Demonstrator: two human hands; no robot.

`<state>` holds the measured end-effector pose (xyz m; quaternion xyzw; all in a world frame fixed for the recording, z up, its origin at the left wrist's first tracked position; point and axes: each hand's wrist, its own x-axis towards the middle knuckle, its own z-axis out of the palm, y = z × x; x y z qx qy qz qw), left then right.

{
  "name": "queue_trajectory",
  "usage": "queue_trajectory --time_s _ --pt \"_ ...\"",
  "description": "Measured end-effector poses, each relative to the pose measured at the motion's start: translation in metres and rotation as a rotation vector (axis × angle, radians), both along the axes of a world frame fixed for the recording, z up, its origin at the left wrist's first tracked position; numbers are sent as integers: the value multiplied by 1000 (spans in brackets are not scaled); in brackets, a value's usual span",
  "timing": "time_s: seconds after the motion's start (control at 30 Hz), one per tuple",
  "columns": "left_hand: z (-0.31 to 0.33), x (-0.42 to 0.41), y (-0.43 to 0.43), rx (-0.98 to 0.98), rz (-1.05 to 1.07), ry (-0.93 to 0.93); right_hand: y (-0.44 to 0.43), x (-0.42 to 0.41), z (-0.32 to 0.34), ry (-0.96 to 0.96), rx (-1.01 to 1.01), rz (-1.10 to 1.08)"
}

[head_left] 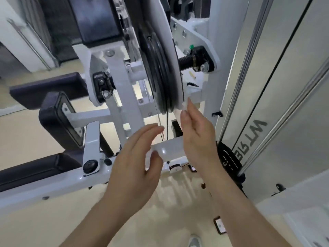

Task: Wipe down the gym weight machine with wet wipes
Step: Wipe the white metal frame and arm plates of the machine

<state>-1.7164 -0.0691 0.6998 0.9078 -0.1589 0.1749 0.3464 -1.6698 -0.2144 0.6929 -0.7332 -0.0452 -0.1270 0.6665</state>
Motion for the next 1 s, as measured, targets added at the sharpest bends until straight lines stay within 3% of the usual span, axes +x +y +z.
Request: queue_trajectory --time_s 0.1,0.2,0.33,0.4,0.47,0.63,0.73,0.9,1.0 --pt "5 10 1 -50 22 83 -5 0 -23 37 -182 -136" --pt "2 15 -1 -57 0 137 -19 -7 -39 141 -455 -91" --pt "-16 17 3 -3 -80 118 -6 -35 -37 110 -260 132" --pt "-24 24 14 -91 -27 179 16 -39 -39 28 -222 92" --pt "-32 37 29 -70 36 126 41 -34 -52 -33 -354 -25" --pt "-38 85 61 249 11 -84 82 3 -86 -223 -674 -263" --pt "-39 109 74 252 -19 -93 111 7 -102 -325 -809 -261" --pt "-35 124 99 153 -119 9 158 14 -117 -192 -928 -249" --pt "-19 117 132 304 -287 53 168 52 -83 -222 -1011 -269"
